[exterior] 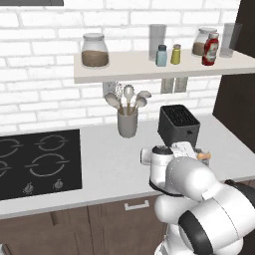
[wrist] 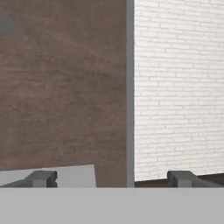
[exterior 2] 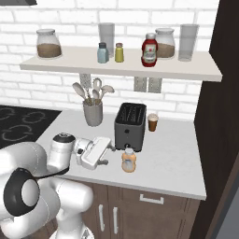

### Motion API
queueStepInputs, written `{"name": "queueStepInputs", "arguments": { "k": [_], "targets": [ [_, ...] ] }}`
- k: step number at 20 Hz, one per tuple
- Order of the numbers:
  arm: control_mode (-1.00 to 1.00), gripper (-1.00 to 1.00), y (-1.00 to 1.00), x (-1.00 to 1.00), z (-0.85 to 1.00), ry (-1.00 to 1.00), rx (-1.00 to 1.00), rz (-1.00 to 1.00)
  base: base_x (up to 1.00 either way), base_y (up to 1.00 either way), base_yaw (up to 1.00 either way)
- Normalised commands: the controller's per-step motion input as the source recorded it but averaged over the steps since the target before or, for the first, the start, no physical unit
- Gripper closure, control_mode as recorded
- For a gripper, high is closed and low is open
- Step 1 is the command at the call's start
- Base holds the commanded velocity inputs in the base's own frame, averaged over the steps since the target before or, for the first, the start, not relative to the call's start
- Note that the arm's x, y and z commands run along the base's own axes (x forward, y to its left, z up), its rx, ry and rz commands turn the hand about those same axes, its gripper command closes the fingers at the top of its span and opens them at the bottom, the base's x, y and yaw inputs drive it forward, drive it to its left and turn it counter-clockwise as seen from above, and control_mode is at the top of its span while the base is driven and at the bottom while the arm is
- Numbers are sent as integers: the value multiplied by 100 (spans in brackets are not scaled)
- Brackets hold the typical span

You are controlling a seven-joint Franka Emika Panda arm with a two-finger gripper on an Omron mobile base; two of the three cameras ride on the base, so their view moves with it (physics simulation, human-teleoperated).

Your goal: Put the shaker and condiment bottle from the counter next to their counterparts in the cabinet.

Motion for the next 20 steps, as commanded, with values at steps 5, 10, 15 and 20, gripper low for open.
{"name": "queueStepInputs", "arguments": {
  "k": [5,10,15,20],
  "targets": [
    [-100,-100,-3,0,-20,0,10,8,0,0,0],
    [-100,-100,-1,0,-10,0,9,13,0,0,0],
    [-100,-100,-3,0,-7,-7,6,1,0,0,0],
    [-100,-100,-17,0,-17,-7,8,0,0,0,0]
  ]
}}
